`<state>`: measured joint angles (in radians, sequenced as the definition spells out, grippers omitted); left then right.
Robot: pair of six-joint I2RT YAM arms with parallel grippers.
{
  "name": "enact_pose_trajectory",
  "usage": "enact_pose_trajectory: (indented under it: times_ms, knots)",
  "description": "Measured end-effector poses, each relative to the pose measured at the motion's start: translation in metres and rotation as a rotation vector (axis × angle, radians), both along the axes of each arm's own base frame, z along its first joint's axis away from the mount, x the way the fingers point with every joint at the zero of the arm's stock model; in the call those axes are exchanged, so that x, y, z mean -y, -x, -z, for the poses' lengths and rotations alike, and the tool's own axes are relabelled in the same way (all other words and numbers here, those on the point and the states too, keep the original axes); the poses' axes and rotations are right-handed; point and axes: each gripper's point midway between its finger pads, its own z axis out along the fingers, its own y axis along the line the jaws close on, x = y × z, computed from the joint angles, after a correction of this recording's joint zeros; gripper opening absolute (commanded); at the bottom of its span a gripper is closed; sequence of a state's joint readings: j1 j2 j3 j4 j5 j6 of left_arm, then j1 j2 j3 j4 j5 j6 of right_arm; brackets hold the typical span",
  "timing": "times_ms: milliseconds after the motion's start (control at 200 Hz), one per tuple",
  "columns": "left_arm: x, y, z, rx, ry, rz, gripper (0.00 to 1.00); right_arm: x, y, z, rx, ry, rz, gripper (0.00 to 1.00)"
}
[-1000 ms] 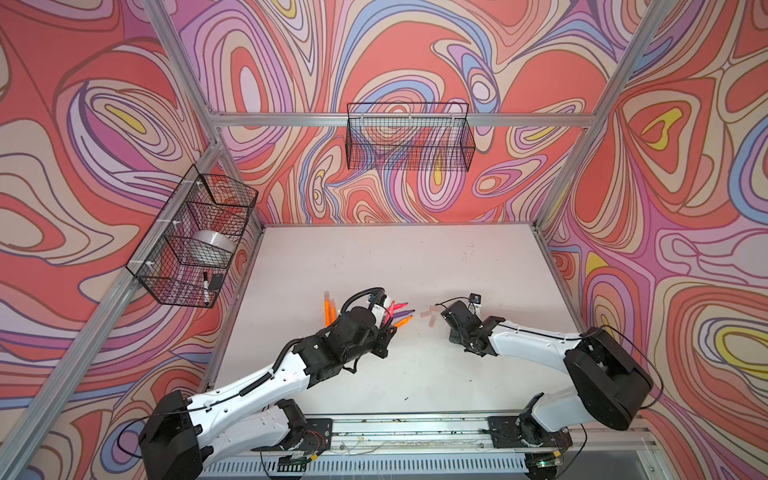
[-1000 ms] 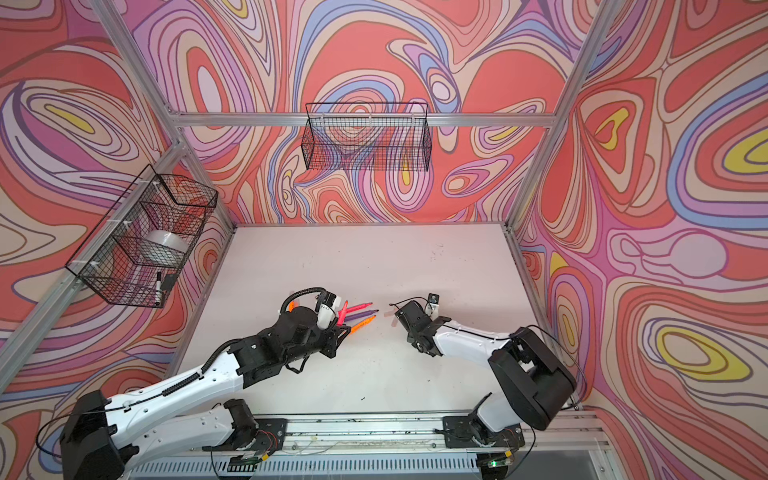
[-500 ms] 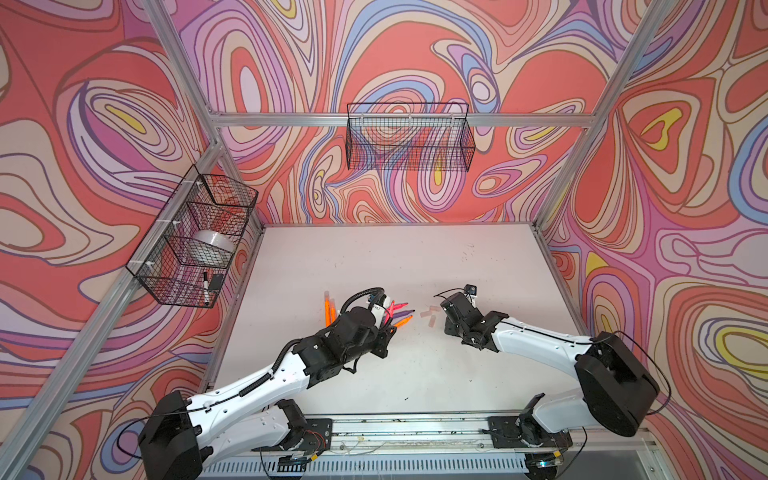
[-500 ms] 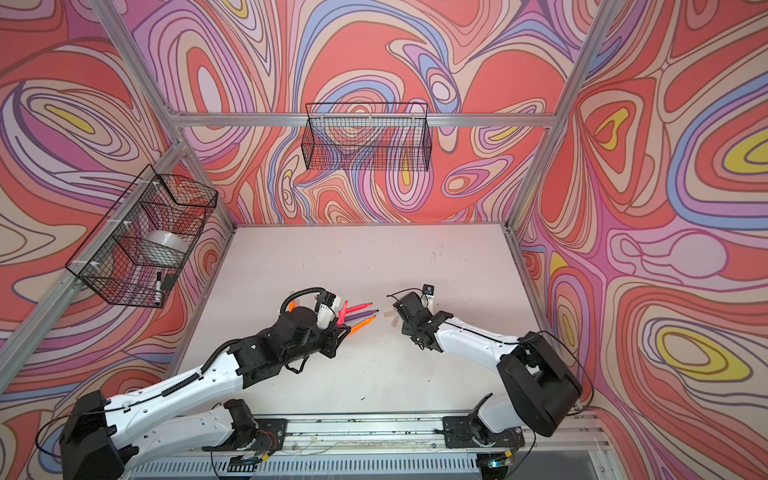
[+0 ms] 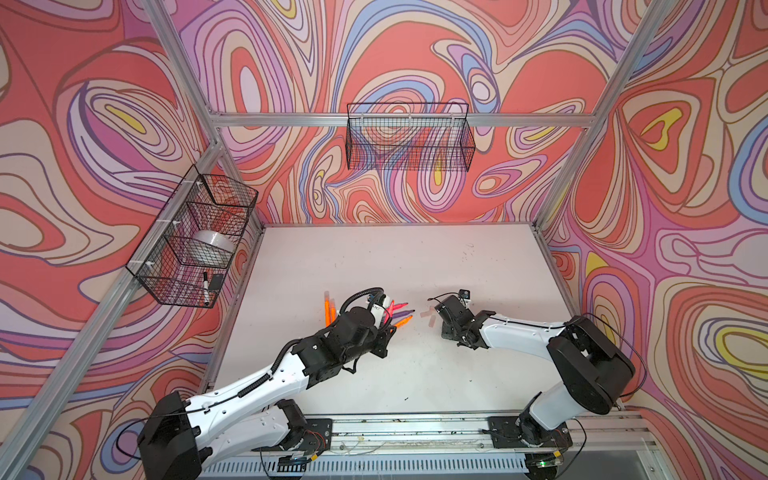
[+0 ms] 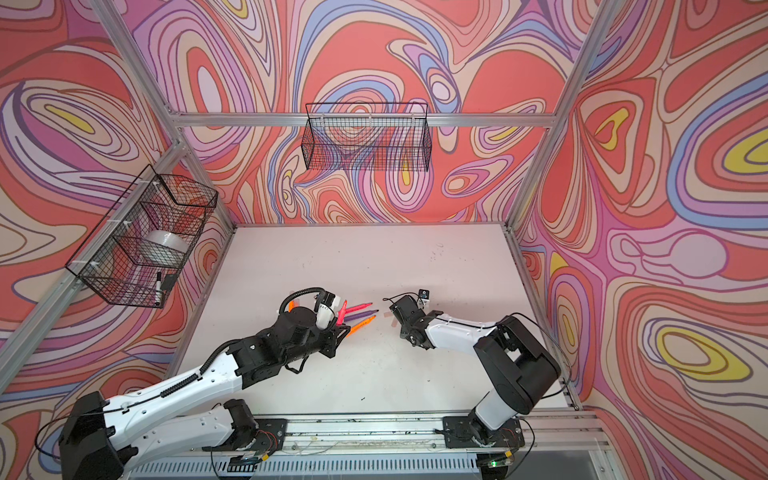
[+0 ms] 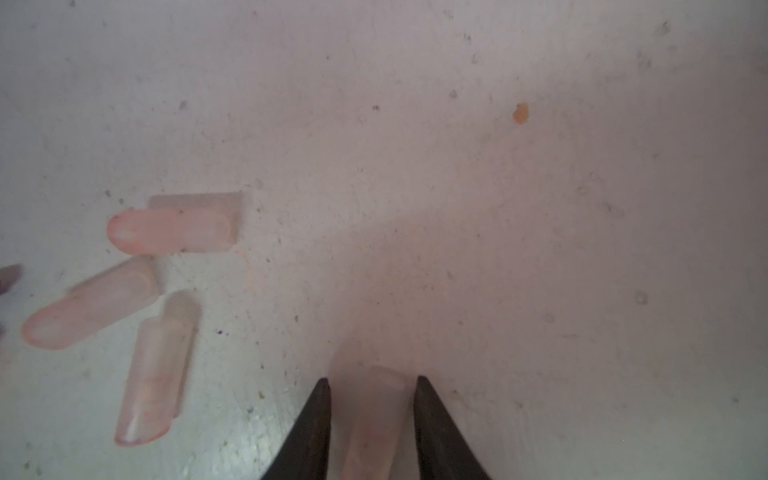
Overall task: Insert the pens into the pen caps
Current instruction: 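Lower the right gripper over a translucent pink cap and grasp it, then lift the pink cap with the right gripper and carry it above the marker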
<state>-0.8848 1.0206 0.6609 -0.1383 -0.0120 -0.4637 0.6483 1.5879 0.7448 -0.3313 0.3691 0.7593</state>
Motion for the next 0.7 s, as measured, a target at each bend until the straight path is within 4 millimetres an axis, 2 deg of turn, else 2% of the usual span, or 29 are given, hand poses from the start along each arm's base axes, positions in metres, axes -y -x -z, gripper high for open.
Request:
enact_pose_trajectory:
  times_ms: [255, 476, 591, 701]
  knots:
    - [0.000, 0.000, -0.001, 0.001, 0.002, -0.001, 0.00, -0.003, -0.003, 0.000, 0.001, -0.004, -0.001, 0.16]
    - [-0.001, 0.000, 0.000, -0.002, -0.001, -0.007, 0.00, 0.001, 0.004, -0.006, 0.008, -0.025, 0.007, 0.06]
    - [-0.012, 0.002, 0.003, -0.061, -0.023, -0.069, 0.00, -0.001, 0.004, -0.020, 0.030, -0.059, 0.009, 0.04]
    - [-0.018, 0.007, -0.003, -0.114, 0.032, -0.118, 0.00, -0.005, 0.003, -0.046, 0.092, -0.128, 0.012, 0.02]
